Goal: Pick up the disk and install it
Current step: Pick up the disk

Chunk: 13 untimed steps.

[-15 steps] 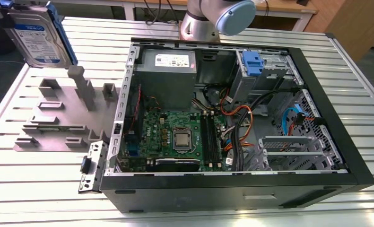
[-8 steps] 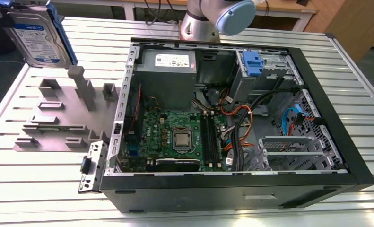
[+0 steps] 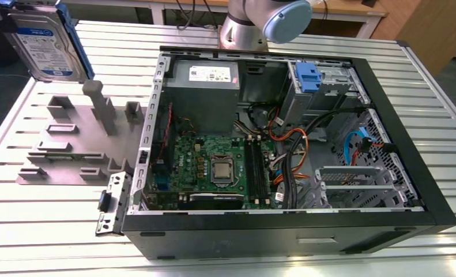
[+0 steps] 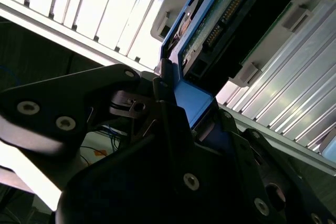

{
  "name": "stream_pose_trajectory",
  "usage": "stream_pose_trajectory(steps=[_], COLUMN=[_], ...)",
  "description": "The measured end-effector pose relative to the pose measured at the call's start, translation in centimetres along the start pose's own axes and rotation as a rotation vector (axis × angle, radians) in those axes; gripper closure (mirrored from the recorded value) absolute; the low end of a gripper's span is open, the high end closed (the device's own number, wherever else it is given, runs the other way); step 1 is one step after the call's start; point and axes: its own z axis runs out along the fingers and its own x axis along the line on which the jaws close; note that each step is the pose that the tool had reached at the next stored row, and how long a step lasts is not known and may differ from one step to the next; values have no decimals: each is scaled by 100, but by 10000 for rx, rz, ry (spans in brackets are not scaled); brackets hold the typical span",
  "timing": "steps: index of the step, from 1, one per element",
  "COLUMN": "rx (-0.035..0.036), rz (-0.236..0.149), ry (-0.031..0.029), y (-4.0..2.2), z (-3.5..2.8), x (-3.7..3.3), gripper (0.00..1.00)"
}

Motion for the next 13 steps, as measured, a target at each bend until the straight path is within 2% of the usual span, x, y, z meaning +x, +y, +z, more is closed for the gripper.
stream_pose_trajectory(steps=[5, 7, 13], rx=[1, 0, 0], rz=[0, 0, 0], ry=[0, 0, -1], y=[0, 0, 0], z=[-7, -36, -44], x=[0, -1, -1], gripper=[64, 64, 64])
